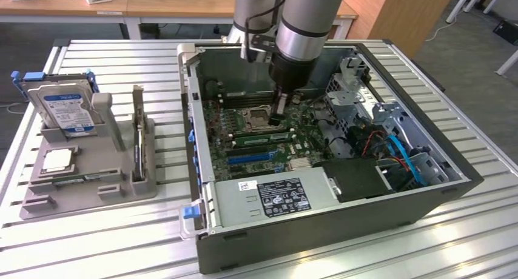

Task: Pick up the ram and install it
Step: 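Press down the ram until it locks into place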

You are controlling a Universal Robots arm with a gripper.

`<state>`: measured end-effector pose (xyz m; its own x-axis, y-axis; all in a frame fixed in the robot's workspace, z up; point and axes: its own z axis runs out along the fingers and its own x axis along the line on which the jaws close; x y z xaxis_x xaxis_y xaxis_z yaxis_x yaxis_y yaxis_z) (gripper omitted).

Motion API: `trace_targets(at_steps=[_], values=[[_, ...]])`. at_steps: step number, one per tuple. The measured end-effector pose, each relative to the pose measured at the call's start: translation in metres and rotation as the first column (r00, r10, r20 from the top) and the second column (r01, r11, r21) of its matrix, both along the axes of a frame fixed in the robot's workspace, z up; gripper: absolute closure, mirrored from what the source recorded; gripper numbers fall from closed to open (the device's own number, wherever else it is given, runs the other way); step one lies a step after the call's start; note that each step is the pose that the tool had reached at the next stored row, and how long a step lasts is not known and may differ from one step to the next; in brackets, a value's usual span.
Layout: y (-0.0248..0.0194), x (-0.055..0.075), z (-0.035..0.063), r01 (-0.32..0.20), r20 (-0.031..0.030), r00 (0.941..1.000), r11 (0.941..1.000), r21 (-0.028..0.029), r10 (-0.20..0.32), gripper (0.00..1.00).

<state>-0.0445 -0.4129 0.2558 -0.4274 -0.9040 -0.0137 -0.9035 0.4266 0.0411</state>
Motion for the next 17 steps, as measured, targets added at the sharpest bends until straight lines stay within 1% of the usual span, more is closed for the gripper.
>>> trace_targets(at_steps=[2,4,8,10,12,15,17], values=[[0.0,0.0,-0.0004,0.036,0.0,0.9994,0.9994,0.0001,-0.036,0.89],[0.0,0.0,-0.0008,0.072,0.0,0.9974,0.9974,0.0,-0.072,0.89],[0.0,0.0,-0.0015,0.144,0.0,0.9896,0.9896,0.0001,-0.144,0.89],[0.0,0.0,-0.0017,0.18,0.0,0.9837,0.9837,0.0001,-0.18,0.89],[0.0001,0.0,-0.002,0.215,0.0,0.9766,0.9766,0.0002,-0.215,0.89],[0.0001,0.0,-0.0024,0.269,0.0,0.9632,0.9632,0.0002,-0.269,0.89],[0.0001,0.0,-0.0026,0.303,0.0,0.953,0.953,0.0001,-0.303,0.89]])
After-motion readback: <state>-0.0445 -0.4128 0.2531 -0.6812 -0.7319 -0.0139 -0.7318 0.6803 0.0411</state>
